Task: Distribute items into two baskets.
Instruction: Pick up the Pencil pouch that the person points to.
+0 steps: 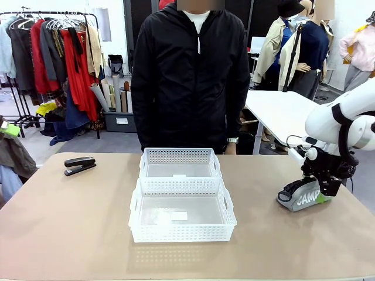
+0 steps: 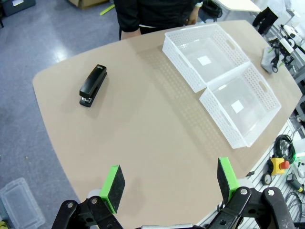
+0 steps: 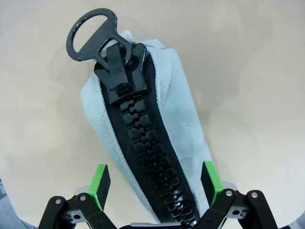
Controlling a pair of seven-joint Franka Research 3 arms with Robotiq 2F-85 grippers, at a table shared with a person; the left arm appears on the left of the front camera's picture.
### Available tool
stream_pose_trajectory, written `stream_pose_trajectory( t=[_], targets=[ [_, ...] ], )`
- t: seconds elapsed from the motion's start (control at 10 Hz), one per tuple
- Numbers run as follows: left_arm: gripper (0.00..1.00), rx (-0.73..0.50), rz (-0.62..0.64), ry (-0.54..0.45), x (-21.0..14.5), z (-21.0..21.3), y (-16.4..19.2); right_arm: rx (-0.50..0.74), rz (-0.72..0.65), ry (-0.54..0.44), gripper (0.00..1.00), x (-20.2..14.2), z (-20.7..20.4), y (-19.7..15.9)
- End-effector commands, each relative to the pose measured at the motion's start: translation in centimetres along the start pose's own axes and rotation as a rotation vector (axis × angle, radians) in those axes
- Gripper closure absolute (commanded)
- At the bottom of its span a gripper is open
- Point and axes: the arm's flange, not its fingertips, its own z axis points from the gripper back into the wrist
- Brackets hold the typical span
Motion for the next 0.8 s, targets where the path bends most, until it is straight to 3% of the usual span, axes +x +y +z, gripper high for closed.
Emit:
stream_pose_trajectory(
  t=[0.0, 0.1, 0.6, 0.7],
  targets=[
    [0.00, -0.010, 0.000, -0.011, 0.08, 0.06, 0.05, -0.016, 0.003, 0.000, 0.00, -0.04, -0.14, 0.00],
    [0.00, -0.010, 0.000, -0.011, 0.08, 0.06, 0.05, -0.005, 0.009, 0.003, 0.00, -0.11, -0.05, 0.17],
    [0.00, -0.010, 0.000, -0.011, 0.08, 0.06, 0.05, 0.006, 0.005, 0.031, 0.95, -0.16, 0.38, -0.02],
    [0.00, -0.010, 0.000, -0.011, 0.08, 0.06, 0.05, 0.012, 0.007, 0.035, 1.00, -0.12, 0.31, -0.18]
  ],
)
